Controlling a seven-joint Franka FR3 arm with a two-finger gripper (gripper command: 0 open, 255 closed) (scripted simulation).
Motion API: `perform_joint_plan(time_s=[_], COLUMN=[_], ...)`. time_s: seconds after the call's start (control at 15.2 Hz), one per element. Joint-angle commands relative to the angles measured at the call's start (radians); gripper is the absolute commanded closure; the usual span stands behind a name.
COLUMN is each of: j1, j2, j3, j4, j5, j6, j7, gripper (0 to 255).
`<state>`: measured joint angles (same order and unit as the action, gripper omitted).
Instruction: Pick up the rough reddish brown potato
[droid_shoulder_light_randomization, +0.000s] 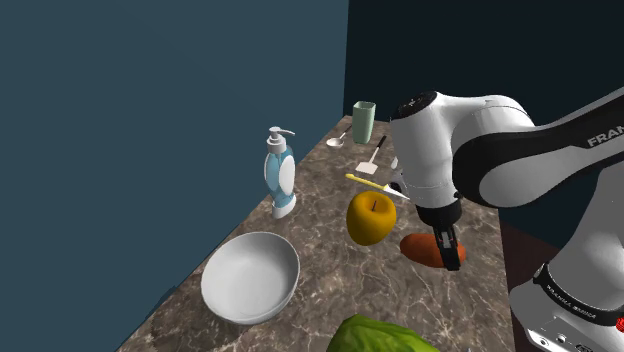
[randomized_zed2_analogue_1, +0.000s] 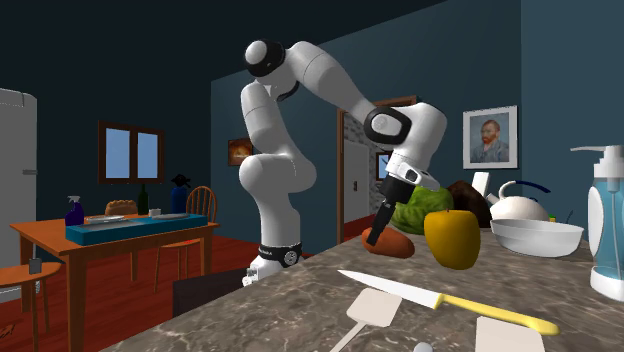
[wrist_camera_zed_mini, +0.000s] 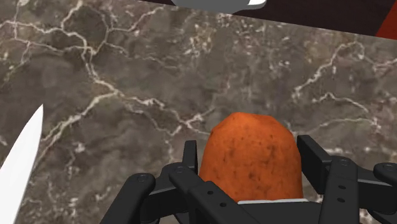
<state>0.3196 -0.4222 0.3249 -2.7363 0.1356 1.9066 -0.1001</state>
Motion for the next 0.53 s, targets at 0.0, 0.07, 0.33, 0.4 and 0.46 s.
perform_joint_plan(time_s=[0.0, 0.07, 0.33, 0.4, 0.46], j1=[-0.001, -0.001, 0.0, 0.001, 0.002], j2=[0.001, 0.0, 0.001, -0.01, -0.021], j3=[0.0, -0.001, 0.001, -0.001, -0.004], j4=[-0.001, -0.001, -0.001, 0.005, 0.012], j5=[-0.001, -0.001, 0.0, 0.001, 0.0], j6=[0.001, 0.001, 0.001, -0.016, -0.034], j7=[0.0, 0.0, 0.001, 0.0, -0.002], gripper=[255, 255, 255, 255, 255])
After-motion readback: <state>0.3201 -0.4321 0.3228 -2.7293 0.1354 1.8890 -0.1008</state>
